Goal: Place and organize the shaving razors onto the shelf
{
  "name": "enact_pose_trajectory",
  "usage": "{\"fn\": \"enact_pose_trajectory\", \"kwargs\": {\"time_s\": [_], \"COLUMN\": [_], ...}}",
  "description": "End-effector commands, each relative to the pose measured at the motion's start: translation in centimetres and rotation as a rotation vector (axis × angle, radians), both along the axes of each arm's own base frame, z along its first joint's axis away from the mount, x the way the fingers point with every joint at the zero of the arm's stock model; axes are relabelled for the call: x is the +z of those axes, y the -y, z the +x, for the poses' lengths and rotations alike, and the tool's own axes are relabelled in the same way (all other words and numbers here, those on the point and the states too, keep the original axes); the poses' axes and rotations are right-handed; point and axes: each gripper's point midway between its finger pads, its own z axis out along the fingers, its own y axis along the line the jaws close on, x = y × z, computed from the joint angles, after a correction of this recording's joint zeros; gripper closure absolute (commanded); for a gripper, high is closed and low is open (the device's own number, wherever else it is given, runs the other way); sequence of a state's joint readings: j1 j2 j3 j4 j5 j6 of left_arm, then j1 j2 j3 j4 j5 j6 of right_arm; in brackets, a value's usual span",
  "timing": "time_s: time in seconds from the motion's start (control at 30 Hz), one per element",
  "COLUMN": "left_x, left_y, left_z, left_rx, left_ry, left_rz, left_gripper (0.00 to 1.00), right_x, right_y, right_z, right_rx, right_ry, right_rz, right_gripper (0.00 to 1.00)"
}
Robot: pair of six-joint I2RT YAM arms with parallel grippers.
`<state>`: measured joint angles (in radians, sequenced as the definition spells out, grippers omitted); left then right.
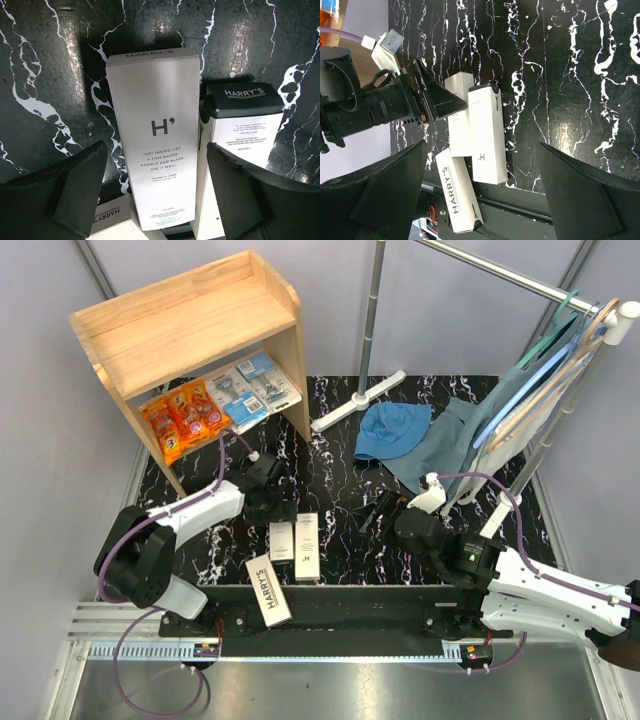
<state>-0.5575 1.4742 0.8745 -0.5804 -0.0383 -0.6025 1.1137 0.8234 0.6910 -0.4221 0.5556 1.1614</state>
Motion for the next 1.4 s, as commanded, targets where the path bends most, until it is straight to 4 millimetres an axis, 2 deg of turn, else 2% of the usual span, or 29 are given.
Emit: {"fn": "enact_pose_trajectory", "kwargs": {"time_s": [0.0, 0.27, 0.3, 0.37, 0.43, 0.57, 0.7, 0.8, 0.83, 0.9, 0.93, 1.0, 1.03, 1.1, 1.13, 1.23, 1.27, 1.3, 1.37], "left_x": [-0.5, -2.2, -2.3, -2.7, -2.7, -2.3, -0.8, 1.4, 3.0, 4.6, 6.6, 8.4, 10.3, 11.9, 13.5, 16.3, 16.9, 17.4, 18.9], "left_y": [-0.2, 0.0, 0.1, 0.1, 0.1, 0.2, 0.4, 0.7, 1.1, 1.1, 1.5, 1.9, 2.3, 2.6, 2.9, 3.7, 4.0, 4.2, 4.5], "left_z": [1.2, 1.8, 1.9, 1.9, 2.0, 2.0, 2.4, 2.7, 3.3, 3.3, 3.9, 3.9, 4.2, 4.1, 4.2, 4.0, 3.9, 4.0, 4.1], "left_rx": [0.003, -0.003, -0.006, -0.011, -0.011, -0.013, -0.012, -0.013, -0.012, -0.013, -0.012, -0.014, -0.014, -0.002, 0.001, 0.025, 0.038, 0.045, 0.074], "left_ry": [0.030, -0.001, -0.004, -0.015, -0.015, -0.008, 0.018, 0.054, 0.089, 0.104, 0.146, 0.165, 0.203, 0.217, 0.247, 0.280, 0.279, 0.283, 0.301], "left_rz": [0.022, 0.049, 0.052, 0.060, 0.060, 0.054, 0.035, 0.008, -0.013, -0.025, -0.055, -0.085, -0.117, -0.155, -0.185, -0.275, -0.308, -0.323, -0.368], "left_gripper": [0.19, 0.27, 0.34, 0.42, 0.49, 0.52, 0.55, 0.56, 0.56, 0.57, 0.58, 0.58, 0.59, 0.58, 0.58, 0.59, 0.58, 0.59, 0.59], "right_x": [0.4, 0.2, 0.2, 0.2, 0.3, 0.5, 0.5, 0.7, 1.0, 1.1, 1.7, 2.3, 2.6, 2.8, 3.4, 4.4, 4.3, 5.1, 5.0], "right_y": [0.1, 0.1, 0.0, 0.0, 0.0, 0.0, -0.1, -0.2, -0.3, -0.5, -0.6, -1.0, -1.1, -1.6, -1.8, -2.9, -3.5, -4.1, -5.3], "right_z": [-0.1, -0.3, -0.3, -0.4, -0.4, -0.3, -0.3, -0.2, -0.2, -0.1, 0.0, 0.2, 0.2, 0.3, 0.4, 0.6, 0.5, 0.6, 0.4], "right_rx": [-0.009, -0.004, 0.001, 0.004, 0.006, 0.006, 0.010, 0.015, 0.017, 0.024, 0.026, 0.033, 0.036, 0.048, 0.052, 0.077, 0.096, 0.113, 0.151], "right_ry": [0.002, -0.002, -0.007, -0.007, -0.008, -0.008, -0.007, -0.005, 0.000, 0.007, 0.014, 0.024, 0.028, 0.031, 0.039, 0.060, 0.058, 0.080, 0.090], "right_rz": [0.022, 0.021, 0.019, 0.020, 0.015, 0.004, -0.009, -0.014, -0.012, -0.025, -0.020, -0.024, -0.024, -0.034, -0.024, 0.000, 0.002, 0.019, 0.002], "right_gripper": [0.00, 0.00, 0.00, 0.00, 0.01, 0.00, 0.00, 0.00, 0.00, 0.00, 0.00, 0.00, 0.00, 0.00, 0.00, 0.00, 0.00, 0.00, 0.00]}}
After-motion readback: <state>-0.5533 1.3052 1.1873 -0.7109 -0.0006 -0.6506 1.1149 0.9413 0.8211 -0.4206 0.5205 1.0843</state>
